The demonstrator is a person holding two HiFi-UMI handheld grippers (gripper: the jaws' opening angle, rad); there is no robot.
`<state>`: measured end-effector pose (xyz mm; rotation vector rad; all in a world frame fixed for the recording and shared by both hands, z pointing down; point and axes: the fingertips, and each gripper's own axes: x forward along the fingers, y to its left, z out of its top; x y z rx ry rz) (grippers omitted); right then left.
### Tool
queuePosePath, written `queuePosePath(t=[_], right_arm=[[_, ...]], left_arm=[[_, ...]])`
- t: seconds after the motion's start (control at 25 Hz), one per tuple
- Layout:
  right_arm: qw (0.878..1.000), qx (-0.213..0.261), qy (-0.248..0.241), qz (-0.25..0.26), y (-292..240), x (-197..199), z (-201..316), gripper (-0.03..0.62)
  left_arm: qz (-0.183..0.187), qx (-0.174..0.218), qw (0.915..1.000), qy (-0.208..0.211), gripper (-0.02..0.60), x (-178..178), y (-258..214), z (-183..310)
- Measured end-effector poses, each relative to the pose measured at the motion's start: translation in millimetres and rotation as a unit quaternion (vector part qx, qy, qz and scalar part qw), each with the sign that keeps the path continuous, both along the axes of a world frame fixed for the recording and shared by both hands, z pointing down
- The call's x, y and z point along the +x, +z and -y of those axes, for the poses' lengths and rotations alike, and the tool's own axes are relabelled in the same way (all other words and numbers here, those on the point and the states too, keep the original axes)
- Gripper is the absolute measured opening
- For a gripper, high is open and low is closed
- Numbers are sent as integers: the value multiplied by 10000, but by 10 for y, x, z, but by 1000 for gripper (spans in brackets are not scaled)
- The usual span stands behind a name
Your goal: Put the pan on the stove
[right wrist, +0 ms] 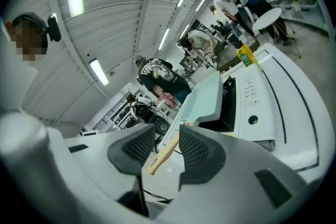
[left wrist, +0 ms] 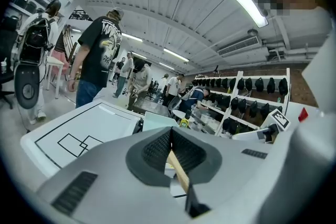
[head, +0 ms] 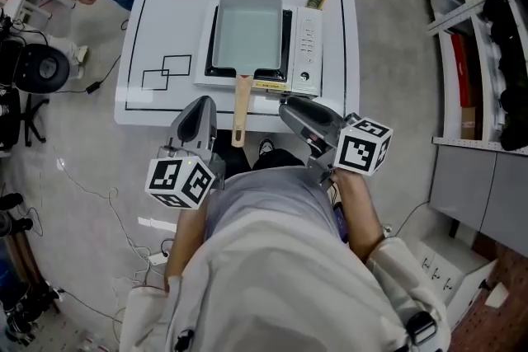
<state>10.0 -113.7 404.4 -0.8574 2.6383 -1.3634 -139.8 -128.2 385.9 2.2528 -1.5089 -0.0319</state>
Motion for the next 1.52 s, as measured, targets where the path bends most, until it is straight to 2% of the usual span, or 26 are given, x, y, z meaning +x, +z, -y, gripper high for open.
queuePosePath(t=[0.36,0.52,0.68,0.88,1.08,1.32,1.52], right_arm=[[9955,540,220,-746,-160,270,19,115],[9912,756,315,-1039,-226,363,8,95],[9853,946,388,-1366,-257,424,31,49],[9811,1077,451,-1543,-279,494,58,12],[9760,1097,402,-1838,-200,505,70,9],[9725,1224,102,-1979,-162,402,30,9],[9718,1225,132,-2010,-117,386,7,9]], left_arm=[[104,-45,9996,249,6,158,-51,-112],[58,-11,9998,212,6,185,-99,-121],[-3,36,10000,85,6,146,-112,-79],[186,-39,9998,16,6,154,-66,-51],[318,-142,9994,-78,6,150,-20,-63],[375,-278,9987,-193,6,138,42,-94],[447,-323,9984,-149,6,173,79,-139]])
